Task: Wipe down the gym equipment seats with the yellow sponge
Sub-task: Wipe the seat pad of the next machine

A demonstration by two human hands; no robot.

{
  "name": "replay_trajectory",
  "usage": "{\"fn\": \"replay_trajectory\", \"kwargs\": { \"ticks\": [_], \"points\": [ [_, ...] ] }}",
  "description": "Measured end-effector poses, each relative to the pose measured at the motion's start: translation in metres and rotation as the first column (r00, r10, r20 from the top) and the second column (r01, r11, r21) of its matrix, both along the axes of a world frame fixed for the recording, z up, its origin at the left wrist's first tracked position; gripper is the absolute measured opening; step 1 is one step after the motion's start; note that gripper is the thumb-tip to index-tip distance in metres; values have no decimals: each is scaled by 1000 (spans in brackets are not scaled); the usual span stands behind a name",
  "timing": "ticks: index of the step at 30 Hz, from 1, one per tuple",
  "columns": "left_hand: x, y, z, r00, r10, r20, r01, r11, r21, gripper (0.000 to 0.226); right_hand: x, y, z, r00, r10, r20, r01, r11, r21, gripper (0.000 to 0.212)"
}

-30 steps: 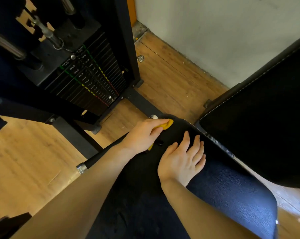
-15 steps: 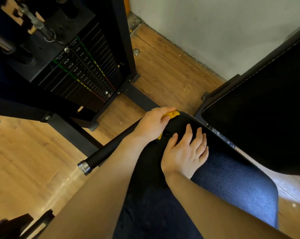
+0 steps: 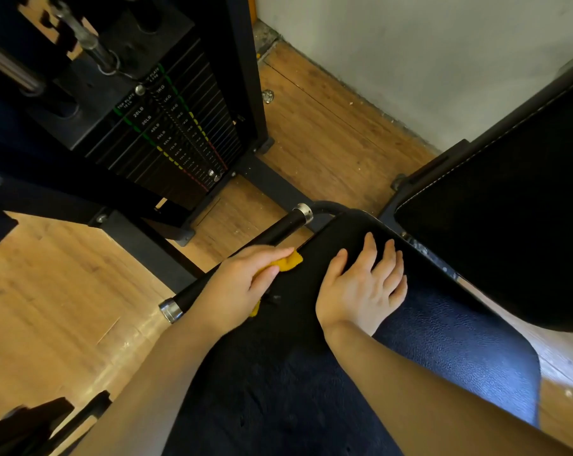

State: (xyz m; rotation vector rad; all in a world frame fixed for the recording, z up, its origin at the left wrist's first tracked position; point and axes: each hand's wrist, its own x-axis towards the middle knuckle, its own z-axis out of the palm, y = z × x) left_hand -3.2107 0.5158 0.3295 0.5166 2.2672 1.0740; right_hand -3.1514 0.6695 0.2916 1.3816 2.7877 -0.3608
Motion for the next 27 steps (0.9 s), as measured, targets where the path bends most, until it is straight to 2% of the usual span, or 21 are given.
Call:
{"fn": "replay_trajectory", "kwargs": {
  "ticks": [7,13,18,27],
  "points": [
    [-29,61,-19,998,-28,-58,25,998,-52,39,-1,-1,2,1000,-7,1,7,1000,3,52],
    [-1,19,-5,1000,18,8,-18,999,-33,40,0,1,2,1000,0,-1,0,1000,2,51],
    [23,-18,11,1000,4,-14,-5,995,-99,42,0,1,3,1000,9,15,-9,1000,5,51],
    [-9,43,-4,996,0,-89,-12,991,-131,38,0,0,1,1000,1,-3,-1,1000,-1,51]
  ]
}}
